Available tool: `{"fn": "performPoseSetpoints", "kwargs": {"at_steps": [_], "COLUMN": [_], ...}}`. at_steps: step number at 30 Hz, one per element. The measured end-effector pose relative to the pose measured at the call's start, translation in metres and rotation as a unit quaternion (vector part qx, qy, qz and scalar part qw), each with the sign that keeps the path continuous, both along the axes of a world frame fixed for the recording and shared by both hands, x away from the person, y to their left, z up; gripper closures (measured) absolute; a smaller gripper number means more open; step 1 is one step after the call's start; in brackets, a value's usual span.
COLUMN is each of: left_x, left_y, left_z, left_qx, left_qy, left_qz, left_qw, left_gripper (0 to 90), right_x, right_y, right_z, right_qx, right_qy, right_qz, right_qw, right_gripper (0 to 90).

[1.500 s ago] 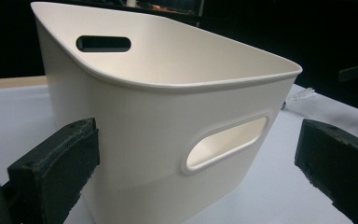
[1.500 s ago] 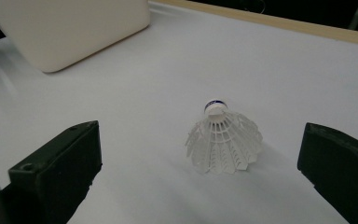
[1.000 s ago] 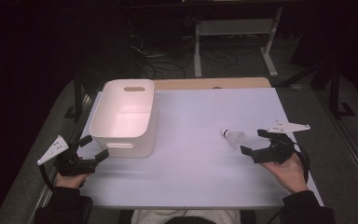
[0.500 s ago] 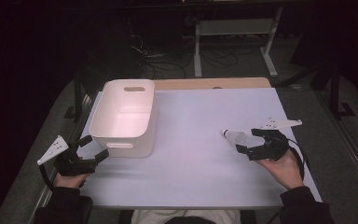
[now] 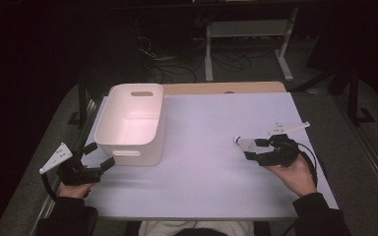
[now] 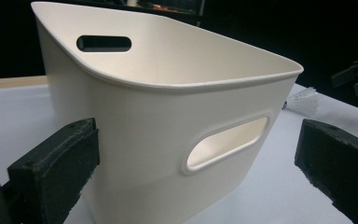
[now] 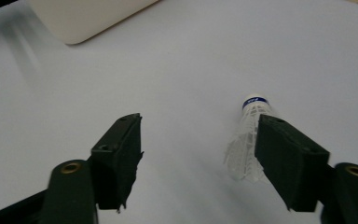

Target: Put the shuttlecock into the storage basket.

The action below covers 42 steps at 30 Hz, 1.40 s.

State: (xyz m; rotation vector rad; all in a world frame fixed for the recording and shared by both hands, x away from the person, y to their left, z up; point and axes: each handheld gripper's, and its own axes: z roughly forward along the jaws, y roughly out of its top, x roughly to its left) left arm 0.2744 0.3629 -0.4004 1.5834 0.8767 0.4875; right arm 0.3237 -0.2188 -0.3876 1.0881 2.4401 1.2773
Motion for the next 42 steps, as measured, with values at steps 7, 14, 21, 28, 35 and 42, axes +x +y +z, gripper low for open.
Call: {"fn": "performPoseSetpoints", "kwargs": {"at_steps": [7, 14, 21, 28, 35, 42], "left_x": [0.0, 0.0, 0.0, 0.0, 0.0, 0.0], "left_y": [0.0, 0.0, 0.0, 0.0, 0.0, 0.0], "left_z": [0.0, 0.0, 0.0, 0.0, 0.0, 0.0], "left_qx": [0.0, 0.0, 0.0, 0.0, 0.0, -0.001], "left_qy": [0.0, 0.0, 0.0, 0.0, 0.0, 0.0], "left_qz": [0.0, 0.0, 0.0, 0.0, -0.001, -0.001], "left_qw": [1.0, 1.0, 1.0, 1.0, 1.0, 1.0], "left_gripper": [0.0, 0.0, 0.0, 0.0, 0.0, 0.0], "right_x": [0.004, 0.007, 0.009, 0.016, 0.021, 0.024], "right_y": [0.007, 0.011, 0.016, 0.024, 0.031, 0.032], "right_z": [0.0, -0.002, -0.005, -0.011, -0.018, -0.025], "right_qx": [-0.008, -0.011, -0.025, -0.044, -0.068, -0.082], "right_qy": [0.008, 0.016, 0.025, 0.035, 0.042, 0.05], "right_qz": [0.011, 0.022, 0.03, 0.03, 0.028, 0.019], "right_qw": [0.9999, 0.9996, 0.9989, 0.9979, 0.9964, 0.9952], "right_gripper": [49.2, 65.3, 81.7, 89.0, 89.2, 89.2]}}
